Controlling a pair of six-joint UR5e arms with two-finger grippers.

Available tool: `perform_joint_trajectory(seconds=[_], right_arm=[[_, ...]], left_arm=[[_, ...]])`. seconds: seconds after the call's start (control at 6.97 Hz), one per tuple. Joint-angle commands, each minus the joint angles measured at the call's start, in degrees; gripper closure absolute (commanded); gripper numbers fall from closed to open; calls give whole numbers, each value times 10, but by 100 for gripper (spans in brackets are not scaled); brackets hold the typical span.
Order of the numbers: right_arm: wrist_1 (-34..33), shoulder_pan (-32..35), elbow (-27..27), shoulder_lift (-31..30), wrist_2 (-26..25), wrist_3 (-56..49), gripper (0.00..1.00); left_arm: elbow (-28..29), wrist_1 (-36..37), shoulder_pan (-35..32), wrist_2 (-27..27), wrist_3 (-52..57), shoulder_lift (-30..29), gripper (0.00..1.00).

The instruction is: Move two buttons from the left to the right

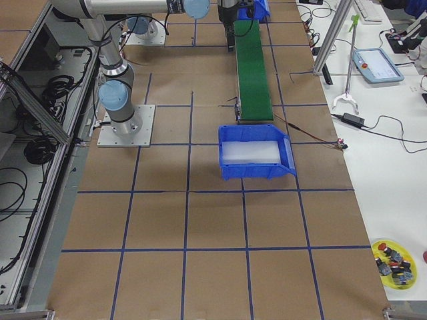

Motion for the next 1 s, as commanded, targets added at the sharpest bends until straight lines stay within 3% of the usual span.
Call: perform_joint_trajectory(seconds=[0.0, 0.86], right_arm=[[0, 0, -1, -3, 0, 1, 0], [0, 0, 1, 2, 0, 0, 0]], left_arm=[[0, 0, 0, 0, 0, 2, 0], [-1, 9, 5, 4, 2, -15, 0]])
